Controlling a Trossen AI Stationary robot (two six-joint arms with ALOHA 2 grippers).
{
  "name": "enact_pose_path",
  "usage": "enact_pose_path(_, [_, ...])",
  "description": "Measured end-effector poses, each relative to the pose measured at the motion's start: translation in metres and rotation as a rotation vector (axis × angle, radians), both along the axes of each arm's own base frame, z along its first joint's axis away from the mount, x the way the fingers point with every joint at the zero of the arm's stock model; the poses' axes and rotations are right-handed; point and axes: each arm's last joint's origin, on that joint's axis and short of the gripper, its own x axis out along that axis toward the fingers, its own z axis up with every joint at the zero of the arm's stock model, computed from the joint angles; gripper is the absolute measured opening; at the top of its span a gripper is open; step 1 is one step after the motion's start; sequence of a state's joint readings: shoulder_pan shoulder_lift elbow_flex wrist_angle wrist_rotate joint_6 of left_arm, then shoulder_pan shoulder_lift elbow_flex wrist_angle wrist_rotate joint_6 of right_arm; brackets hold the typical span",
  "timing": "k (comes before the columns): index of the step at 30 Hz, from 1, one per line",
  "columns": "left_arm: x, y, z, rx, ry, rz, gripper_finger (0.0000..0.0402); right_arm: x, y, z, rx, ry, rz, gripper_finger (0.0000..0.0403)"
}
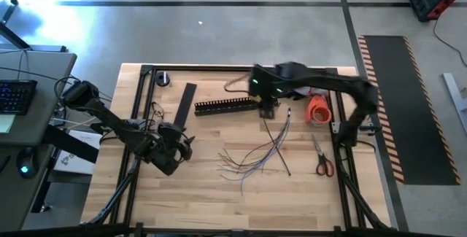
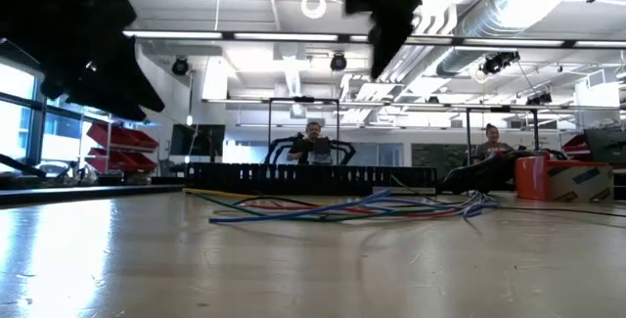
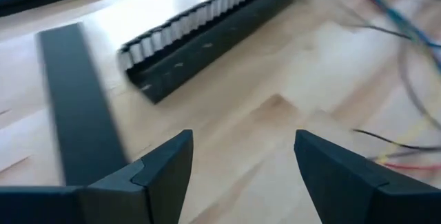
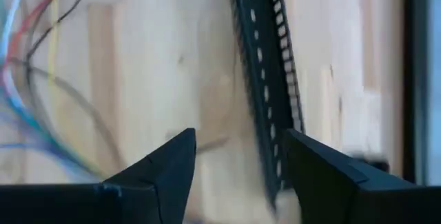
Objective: Ziptie cables
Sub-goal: Wrap the cables together using a zip tie
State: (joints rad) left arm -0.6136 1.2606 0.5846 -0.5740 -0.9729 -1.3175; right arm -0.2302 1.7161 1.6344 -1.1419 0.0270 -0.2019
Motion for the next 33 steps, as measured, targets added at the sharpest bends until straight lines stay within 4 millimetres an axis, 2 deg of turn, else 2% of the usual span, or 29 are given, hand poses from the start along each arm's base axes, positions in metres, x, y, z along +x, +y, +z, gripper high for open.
enact_pose_path(2, [0.007, -0.005, 0.003, 0.019, -0.015, -0.065, 0.0236, -0.021, 0.025, 0.005, -0.034, -0.012, -0.049, 0.0186])
enact_pose_path(5, [0.018, -0.013, 0.010, 0.065, -0.041, -0.184, 0.0236, -0.052, 0.064, -0.010, -0.037, -0.022, -0.140, 0.0170])
enact_pose_path(8, [0.027, -0.018, 0.018, 0.107, -0.065, -0.296, 0.0236, -0.082, 0.098, -0.039, 0.015, -0.062, -0.277, 0.0156])
enact_pose_path(11, [0.035, -0.020, 0.024, 0.136, -0.086, -0.366, 0.0236, -0.103, 0.130, -0.076, 0.079, -0.057, -0.384, 0.0139])
enact_pose_path(16, [0.044, -0.013, 0.029, 0.157, -0.101, -0.399, 0.0236, -0.115, 0.177, -0.129, 0.143, -0.047, -0.430, 0.0105])
enact_pose_path(20, [0.051, -0.003, 0.029, 0.150, -0.074, -0.423, 0.0236, -0.112, 0.198, -0.154, 0.102, -0.086, -0.504, 0.0072])
enact_pose_path(26, [0.061, 0.012, 0.031, 0.128, -0.081, -0.458, 0.0236, -0.104, 0.210, -0.179, 0.063, -0.064, -0.576, 0.0036])
enact_pose_path(33, [0.066, 0.021, 0.032, 0.122, -0.068, -0.505, 0.0236, -0.099, 0.214, -0.190, 0.075, -0.083, -0.645, 0.0033])
